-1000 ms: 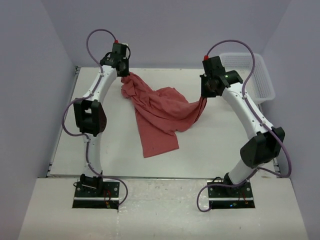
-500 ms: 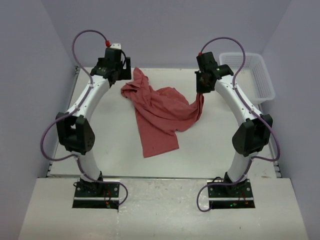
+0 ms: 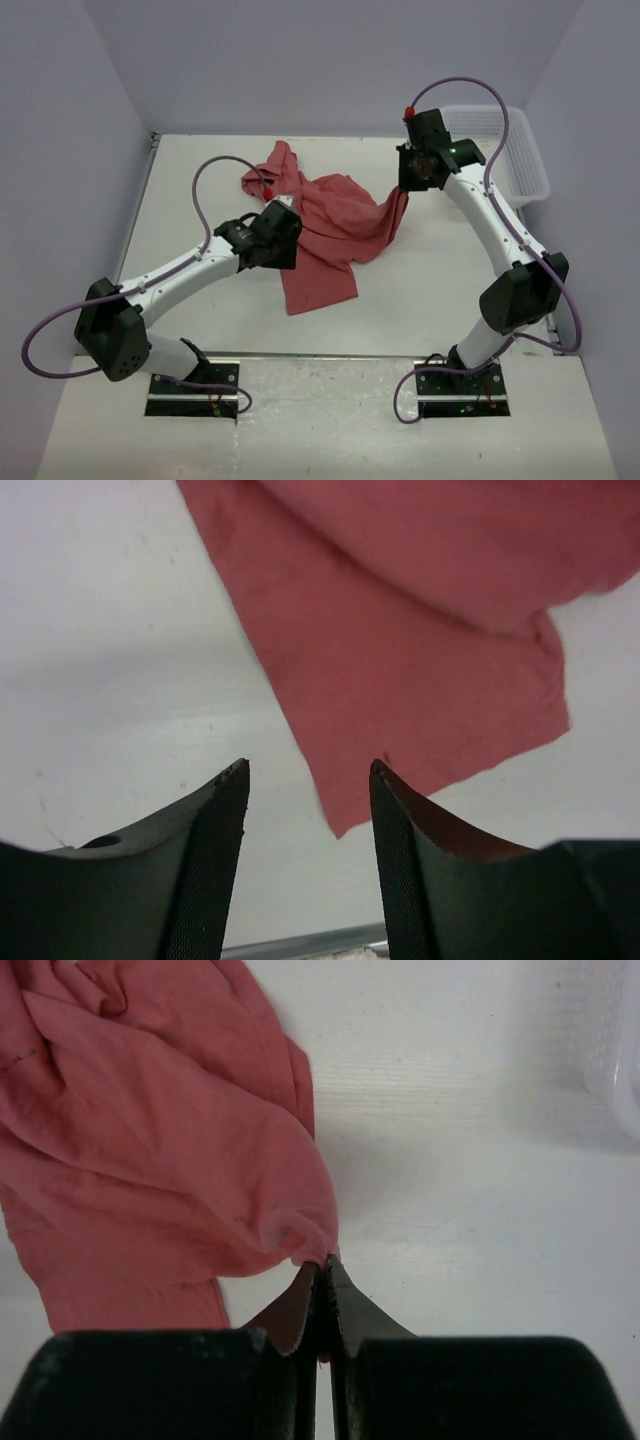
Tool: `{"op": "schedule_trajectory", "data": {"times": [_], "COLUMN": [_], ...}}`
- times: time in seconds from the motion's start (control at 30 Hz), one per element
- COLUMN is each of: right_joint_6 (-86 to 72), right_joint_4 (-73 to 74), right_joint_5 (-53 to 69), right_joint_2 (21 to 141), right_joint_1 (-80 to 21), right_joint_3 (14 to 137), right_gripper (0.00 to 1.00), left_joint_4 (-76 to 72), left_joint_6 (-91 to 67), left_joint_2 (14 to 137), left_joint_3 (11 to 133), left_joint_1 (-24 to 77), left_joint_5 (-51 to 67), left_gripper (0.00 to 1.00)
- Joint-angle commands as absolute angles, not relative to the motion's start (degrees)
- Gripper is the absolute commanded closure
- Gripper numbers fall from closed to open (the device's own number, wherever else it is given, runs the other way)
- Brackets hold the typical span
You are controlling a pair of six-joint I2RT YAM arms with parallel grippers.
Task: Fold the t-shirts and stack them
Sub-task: Flatten out the tshirt
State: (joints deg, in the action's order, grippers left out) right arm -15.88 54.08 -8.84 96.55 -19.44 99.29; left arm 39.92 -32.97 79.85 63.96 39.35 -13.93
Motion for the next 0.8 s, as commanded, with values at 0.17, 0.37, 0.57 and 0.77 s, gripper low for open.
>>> {"op": "schedule_trajectory", "data": {"times": [0.17, 0.37, 0.57, 0.77], "right_joint_6": [-16.4, -16.7, -16.5, -16.2], "right_joint_4": [51.4, 50.2, 49.0, 48.3], "right_joint_5": [-6.7, -5.1, -3.9, -3.6], "right_joint_2": [90.7, 89.0, 86.7, 85.2], "right_joint_1": [-19.2, -19.2, -19.2, -19.2], "right_joint_3": [96.2, 93.3, 91.3, 89.7], "right_gripper": [1.00, 1.00, 1.00, 1.00], "left_joint_4": [42.8, 43.7, 41.8, 39.9], "left_joint_6": [-52.5, -60.6, -63.5, -63.2], "left_joint_2": [76.2, 79.7, 81.0, 84.4], "left_joint_3": [56.9, 52.0, 49.0, 49.0], "left_joint_1": [50.7, 58.6, 59.4, 59.3], "left_joint_5": [-18.8, -20.9, -22.4, -23.2], "left_gripper": [0.47, 0.47, 0.47, 0.47]}}
